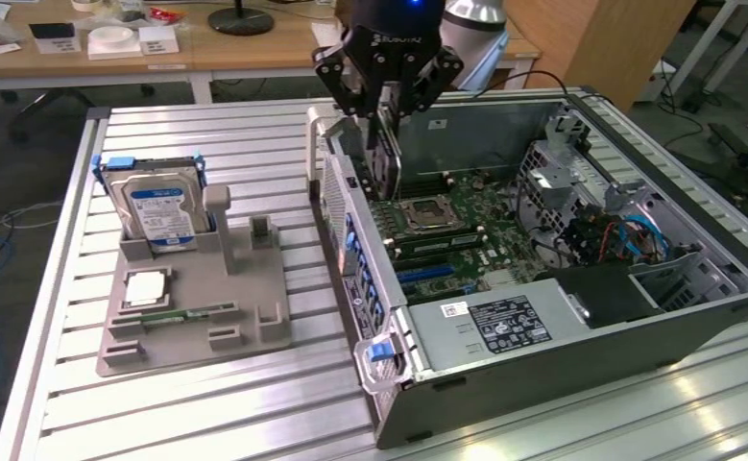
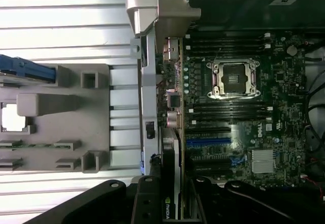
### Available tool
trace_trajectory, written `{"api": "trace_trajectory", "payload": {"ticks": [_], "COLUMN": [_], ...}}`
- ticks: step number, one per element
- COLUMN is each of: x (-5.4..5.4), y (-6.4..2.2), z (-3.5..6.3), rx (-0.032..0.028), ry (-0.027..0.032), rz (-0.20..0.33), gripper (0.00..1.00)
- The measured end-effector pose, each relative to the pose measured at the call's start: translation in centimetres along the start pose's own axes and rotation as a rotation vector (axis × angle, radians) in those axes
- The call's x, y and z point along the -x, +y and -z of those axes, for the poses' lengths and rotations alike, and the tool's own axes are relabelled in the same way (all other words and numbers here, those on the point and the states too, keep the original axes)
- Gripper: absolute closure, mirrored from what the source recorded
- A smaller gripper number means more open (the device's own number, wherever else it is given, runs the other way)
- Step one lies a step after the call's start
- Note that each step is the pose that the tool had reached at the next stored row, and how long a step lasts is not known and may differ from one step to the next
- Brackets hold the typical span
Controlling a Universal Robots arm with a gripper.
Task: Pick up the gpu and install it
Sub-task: 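Pick up the gpu and move the gpu toward the slot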
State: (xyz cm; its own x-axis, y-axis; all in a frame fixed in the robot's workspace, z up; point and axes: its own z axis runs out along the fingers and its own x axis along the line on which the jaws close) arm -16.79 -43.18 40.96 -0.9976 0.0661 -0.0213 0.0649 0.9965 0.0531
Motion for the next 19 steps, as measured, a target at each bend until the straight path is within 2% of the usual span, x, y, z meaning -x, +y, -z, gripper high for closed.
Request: {"api": "trace_trajectory", "payload": {"ticks": [19], "x": [4.8], "y": [0.31], "z": [-0.11], "rx": [-0.0001], "ry": [0.0001], "rz": [0.0], "gripper": [0.73]}}
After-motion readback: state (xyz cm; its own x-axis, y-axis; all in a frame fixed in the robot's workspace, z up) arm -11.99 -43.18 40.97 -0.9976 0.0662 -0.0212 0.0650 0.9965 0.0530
